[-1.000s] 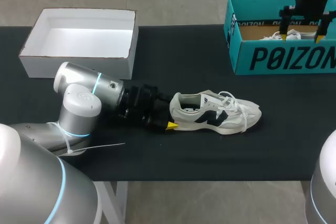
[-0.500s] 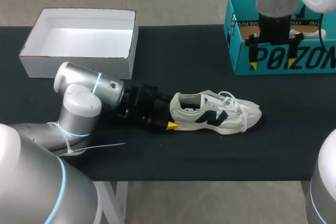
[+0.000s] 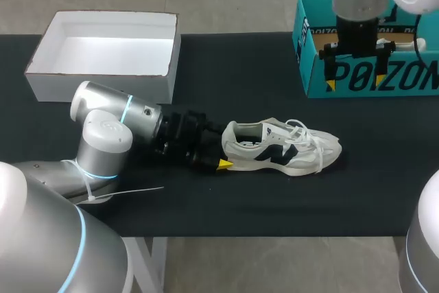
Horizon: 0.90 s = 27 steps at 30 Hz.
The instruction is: Take the shoe out of the shoebox, open the shoe tongue, remove and reinsert the insole, then place the shoe into the shoebox
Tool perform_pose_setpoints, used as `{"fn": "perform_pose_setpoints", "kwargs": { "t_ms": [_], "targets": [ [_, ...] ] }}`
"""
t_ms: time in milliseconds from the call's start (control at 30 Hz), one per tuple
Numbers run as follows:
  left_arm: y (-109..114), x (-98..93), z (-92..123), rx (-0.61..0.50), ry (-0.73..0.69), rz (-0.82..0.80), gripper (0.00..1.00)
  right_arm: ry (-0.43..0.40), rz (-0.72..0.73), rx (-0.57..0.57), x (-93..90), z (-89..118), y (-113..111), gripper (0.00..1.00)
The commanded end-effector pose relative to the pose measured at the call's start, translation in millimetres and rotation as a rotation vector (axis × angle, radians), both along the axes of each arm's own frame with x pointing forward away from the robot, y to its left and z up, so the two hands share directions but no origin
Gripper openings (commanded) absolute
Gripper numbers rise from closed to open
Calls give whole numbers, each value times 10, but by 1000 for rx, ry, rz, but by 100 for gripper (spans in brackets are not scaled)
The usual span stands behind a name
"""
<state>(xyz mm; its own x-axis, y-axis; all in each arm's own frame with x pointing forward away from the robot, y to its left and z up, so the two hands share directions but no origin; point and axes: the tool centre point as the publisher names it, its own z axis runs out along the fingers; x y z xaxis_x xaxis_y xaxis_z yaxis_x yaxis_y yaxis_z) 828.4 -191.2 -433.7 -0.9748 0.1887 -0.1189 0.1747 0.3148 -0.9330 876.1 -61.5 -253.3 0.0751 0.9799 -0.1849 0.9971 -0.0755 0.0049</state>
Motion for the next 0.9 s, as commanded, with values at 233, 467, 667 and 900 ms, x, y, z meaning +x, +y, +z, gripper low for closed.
{"fn": "perform_pose_setpoints", "kwargs": {
  "t_ms": [233,467,667,900],
  "targets": [
    [-25,-7,-31,2,0,0,0,42,-36,22,-333,-23,290,100],
    [-25,-7,-31,2,0,0,0,66,-73,18,-706,-115,744,100],
    [-25,-7,-31,2,0,0,0,52,-64,-12,-922,-135,1179,100],
    [-25,-7,-31,2,0,0,0,52,-55,-60,-975,-217,1567,100]
  ]
}}
